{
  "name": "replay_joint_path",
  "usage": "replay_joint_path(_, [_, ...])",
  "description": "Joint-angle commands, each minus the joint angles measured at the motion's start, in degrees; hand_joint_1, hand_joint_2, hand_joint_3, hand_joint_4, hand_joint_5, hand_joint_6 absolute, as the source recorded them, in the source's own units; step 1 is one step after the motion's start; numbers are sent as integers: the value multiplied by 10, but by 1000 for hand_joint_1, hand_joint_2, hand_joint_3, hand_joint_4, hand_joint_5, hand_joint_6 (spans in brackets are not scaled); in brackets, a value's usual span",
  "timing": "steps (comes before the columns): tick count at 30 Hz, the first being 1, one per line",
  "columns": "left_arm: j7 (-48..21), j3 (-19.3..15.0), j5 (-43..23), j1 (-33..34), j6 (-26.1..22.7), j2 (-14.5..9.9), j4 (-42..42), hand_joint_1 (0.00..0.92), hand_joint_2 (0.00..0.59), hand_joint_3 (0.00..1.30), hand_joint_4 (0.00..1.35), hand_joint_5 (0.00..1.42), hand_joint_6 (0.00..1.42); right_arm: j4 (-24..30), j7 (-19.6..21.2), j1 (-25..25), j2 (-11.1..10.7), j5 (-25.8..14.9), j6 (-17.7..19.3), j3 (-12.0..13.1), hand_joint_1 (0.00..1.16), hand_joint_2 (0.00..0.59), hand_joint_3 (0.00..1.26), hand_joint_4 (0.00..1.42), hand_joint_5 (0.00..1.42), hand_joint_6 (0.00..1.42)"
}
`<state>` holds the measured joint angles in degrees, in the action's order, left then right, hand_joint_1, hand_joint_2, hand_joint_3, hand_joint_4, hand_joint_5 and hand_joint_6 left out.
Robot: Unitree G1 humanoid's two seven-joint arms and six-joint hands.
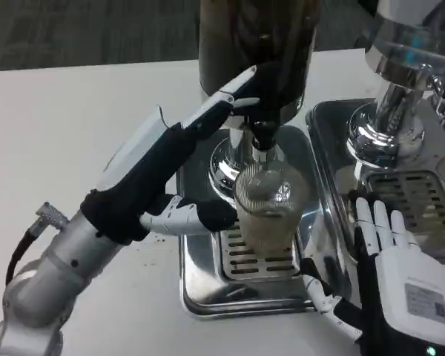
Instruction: Grasp the cup under the faucet to collect the drink, then remove the cup.
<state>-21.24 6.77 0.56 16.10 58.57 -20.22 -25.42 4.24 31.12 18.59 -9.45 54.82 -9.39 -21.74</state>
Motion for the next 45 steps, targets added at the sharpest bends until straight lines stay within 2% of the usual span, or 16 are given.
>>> replay_joint_path(1, [-4, 5, 28, -13, 18, -7, 12, 0, 19, 125, 5, 290, 266, 2, 6, -1, -1, 3, 1, -1, 325, 335, 35, 0, 0, 97])
replay_joint_path(8, [4, 5, 57, -19, 30, -19, 17, 0, 31, 154, 16, 303, 288, -3, 7, -5, 0, 0, 3, -1, 325, 335, 35, 0, 0, 97])
replay_joint_path(11, [17, -1, 88, -20, 42, -28, 21, 0, 36, 170, 23, 307, 292, -6, 7, -7, -1, -1, 4, 0, 325, 335, 35, 0, 0, 97])
replay_joint_path(15, [53, -14, 162, -21, 57, -36, 26, 0, 36, 173, 25, 307, 288, -8, 6, -11, -3, 1, 5, -1, 338, 331, 35, 0, 0, 109])
replay_joint_path(22, [91, -5, 200, -30, 56, -44, 33, 0, 37, 183, 26, 306, 293, -8, 13, -14, -4, -15, 21, 5, 372, 321, 0, 0, 0, 133])
replay_joint_path(27, [110, 0, 210, -33, 56, -51, 35, 0, 37, 186, 26, 304, 297, -3, 14, -11, 1, -82, 76, 30, 392, 284, 0, 0, 0, 158])
replay_joint_path(30, [118, 4, 215, -34, 57, -54, 36, 0, 38, 187, 26, 303, 298, -11, -9, -18, 4, -156, 123, 50, 449, 273, 0, 0, 0, 165])
replay_joint_path(34, [128, 8, 223, -36, 57, -56, 37, 0, 37, 187, 26, 303, 300, -27, -39, -28, -1, -212, 167, 62, 492, 254, 0, 0, 0, 165])
replay_joint_path(41, [136, 12, 220, -36, 55, -60, 38, 0, 33, 187, 26, 296, 302, -61, -119, -61, -15, -284, 220, 74, 572, 227, 0, 0, 0, 116])
replay_joint_path(45, [134, 16, 207, -38, 51, -61, 42, 0, 20, 187, 26, 293, 304, -66, -158, -80, -23, -288, 223, 73, 606, 201, 0, 0, 0, 109])
